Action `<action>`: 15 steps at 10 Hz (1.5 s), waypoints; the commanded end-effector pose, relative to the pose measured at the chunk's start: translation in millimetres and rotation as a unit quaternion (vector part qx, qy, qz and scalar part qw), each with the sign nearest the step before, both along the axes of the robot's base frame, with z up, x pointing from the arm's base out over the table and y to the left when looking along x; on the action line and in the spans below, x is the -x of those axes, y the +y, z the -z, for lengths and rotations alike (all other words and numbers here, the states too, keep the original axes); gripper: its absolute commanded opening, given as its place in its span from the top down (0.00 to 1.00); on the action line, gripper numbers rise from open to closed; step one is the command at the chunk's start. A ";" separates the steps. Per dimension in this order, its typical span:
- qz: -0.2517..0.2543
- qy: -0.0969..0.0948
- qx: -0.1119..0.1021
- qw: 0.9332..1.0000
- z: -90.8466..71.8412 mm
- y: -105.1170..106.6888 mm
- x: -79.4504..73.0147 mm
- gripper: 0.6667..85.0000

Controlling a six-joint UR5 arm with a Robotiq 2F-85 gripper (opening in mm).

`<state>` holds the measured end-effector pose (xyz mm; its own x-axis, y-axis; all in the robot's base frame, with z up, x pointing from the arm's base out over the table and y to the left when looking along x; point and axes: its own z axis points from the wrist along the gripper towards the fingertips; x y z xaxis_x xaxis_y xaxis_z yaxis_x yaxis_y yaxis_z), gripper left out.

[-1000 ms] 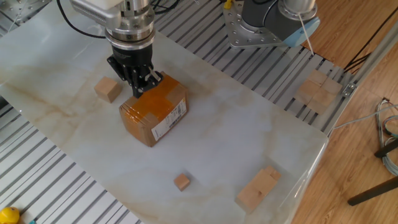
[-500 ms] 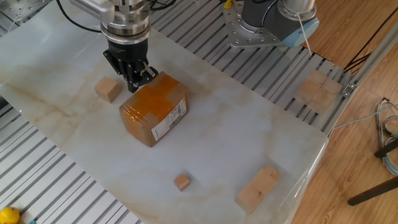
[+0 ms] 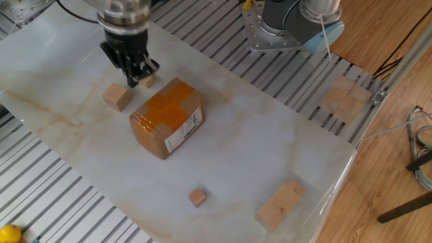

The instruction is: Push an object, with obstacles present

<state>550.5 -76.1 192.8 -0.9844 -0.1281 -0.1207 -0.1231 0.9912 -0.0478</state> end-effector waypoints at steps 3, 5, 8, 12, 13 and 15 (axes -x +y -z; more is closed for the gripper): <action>-0.023 0.005 -0.009 1.000 -7.7 -21.1 10.4 0.99; -0.019 -0.004 -0.030 0.999 -8.3 -10.4 6.5 0.99; 0.001 -0.005 -0.023 1.000 -8.3 -15.5 6.0 0.99; -0.028 0.012 -0.010 0.999 -7.9 -62.4 24.4 0.99; -0.032 0.016 -0.007 0.999 -8.2 -71.5 28.0 0.99; -0.035 0.017 -0.007 0.999 -6.0 -76.8 31.9 0.99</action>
<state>524.9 -140.4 198.7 -0.9790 -0.1825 -0.0912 -0.1797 0.9830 -0.0384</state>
